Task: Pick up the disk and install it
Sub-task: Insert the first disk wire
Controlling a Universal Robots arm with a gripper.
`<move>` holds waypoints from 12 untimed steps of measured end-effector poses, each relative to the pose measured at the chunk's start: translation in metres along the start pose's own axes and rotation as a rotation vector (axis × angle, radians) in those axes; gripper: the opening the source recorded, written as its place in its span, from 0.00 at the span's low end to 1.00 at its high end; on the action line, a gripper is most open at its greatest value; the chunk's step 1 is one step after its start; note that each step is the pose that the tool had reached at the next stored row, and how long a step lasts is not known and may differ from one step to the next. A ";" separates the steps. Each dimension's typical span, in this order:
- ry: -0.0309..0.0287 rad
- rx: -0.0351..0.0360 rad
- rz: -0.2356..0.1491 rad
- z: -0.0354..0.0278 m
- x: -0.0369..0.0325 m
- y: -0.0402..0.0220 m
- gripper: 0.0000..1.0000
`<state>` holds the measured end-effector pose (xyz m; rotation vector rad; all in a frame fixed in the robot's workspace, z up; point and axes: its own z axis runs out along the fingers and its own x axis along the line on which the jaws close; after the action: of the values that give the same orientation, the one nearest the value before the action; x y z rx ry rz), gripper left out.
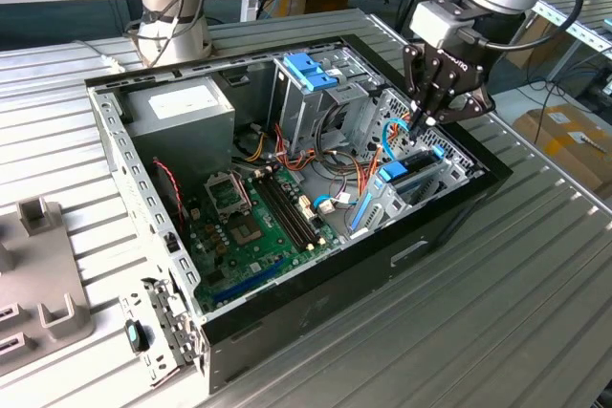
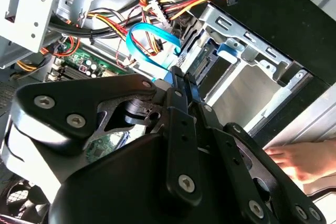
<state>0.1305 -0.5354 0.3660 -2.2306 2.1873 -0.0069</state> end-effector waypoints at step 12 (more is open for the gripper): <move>-0.0004 0.0099 -0.007 0.0093 0.0141 0.0057 0.16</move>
<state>0.1252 -0.5495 0.3564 -2.2334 2.1738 -0.0174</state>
